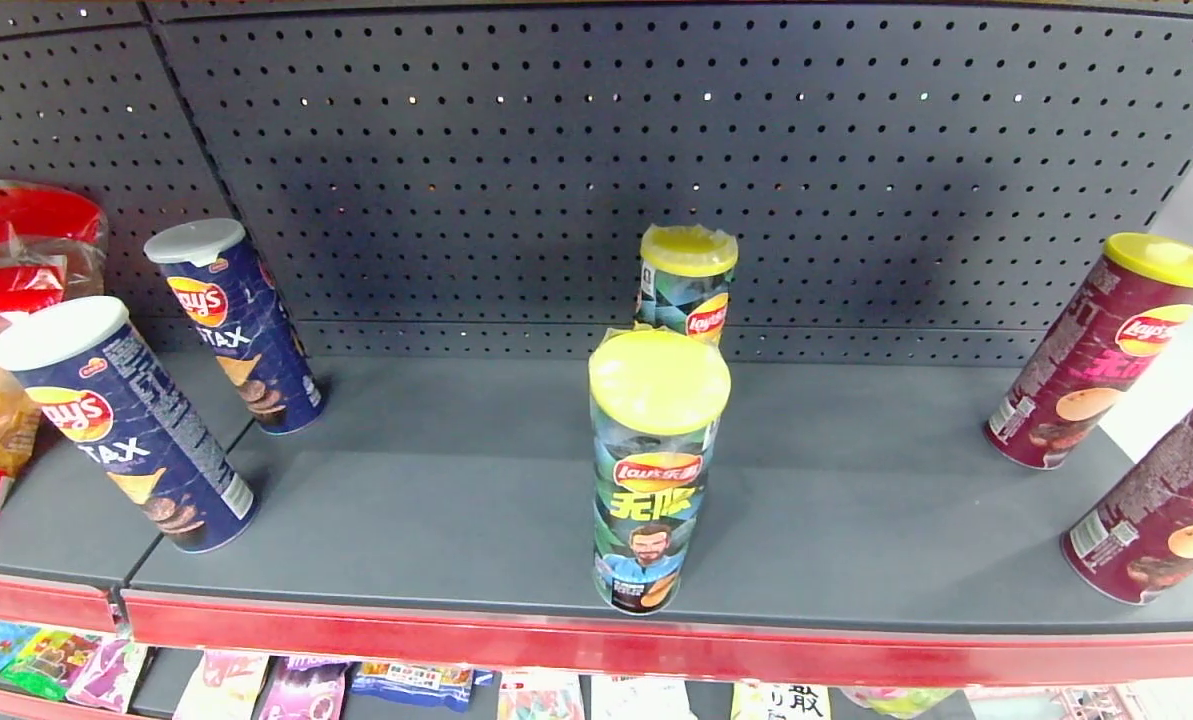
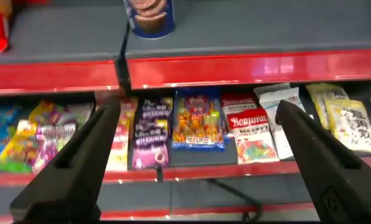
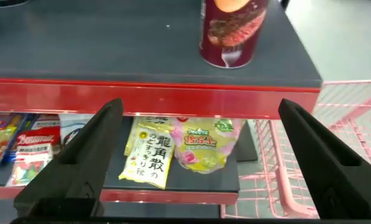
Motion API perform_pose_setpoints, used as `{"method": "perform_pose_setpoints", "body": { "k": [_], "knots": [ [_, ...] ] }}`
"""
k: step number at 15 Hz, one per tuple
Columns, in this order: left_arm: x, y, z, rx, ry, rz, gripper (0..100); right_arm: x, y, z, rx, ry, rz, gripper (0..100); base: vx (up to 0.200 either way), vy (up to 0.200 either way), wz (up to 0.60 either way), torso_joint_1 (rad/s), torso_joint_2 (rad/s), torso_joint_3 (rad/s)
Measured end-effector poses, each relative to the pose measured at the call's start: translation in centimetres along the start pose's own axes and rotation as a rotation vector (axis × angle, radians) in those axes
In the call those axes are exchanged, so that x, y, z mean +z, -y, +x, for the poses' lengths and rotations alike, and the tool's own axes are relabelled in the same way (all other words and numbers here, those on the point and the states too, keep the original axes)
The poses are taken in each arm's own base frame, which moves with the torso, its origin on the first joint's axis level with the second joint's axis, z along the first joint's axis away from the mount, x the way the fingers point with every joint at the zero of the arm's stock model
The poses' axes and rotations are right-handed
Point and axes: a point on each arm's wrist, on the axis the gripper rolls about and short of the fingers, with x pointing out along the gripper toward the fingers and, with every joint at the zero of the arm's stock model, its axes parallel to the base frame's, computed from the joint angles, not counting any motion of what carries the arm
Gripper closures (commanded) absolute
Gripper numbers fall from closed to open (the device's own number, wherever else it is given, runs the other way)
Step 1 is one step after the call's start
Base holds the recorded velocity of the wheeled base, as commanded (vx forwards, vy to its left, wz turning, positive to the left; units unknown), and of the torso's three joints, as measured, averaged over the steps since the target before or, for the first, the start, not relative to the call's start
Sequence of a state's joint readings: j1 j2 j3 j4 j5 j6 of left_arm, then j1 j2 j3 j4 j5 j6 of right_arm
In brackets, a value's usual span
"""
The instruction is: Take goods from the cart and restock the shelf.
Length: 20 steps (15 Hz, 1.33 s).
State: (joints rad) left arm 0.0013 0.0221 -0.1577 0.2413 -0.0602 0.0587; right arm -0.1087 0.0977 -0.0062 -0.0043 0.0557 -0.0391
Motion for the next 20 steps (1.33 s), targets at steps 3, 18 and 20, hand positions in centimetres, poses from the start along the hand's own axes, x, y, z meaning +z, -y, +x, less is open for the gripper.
{"method": "perform_pose_setpoints", "body": {
  "k": [3,18,20],
  "knots": [
    [-0.5,-0.3,0.3,0.118,0.030,-0.060,0,-0.1,-0.1,0.0,0.032,-0.004,0.004,0,0.000,0.000,0.00,0.000,0.00,0.000],
    [-1.5,-0.2,1.4,0.088,0.126,-0.077,0,-0.4,0.1,-0.7,0.133,0.090,0.011,0,0.000,0.000,0.00,0.000,0.00,0.000],
    [-1.8,0.0,1.4,-0.010,0.102,-0.055,0,-0.4,0.1,-0.7,0.133,0.090,0.011,0,0.000,0.000,0.00,0.000,0.00,0.000]
  ]
}}
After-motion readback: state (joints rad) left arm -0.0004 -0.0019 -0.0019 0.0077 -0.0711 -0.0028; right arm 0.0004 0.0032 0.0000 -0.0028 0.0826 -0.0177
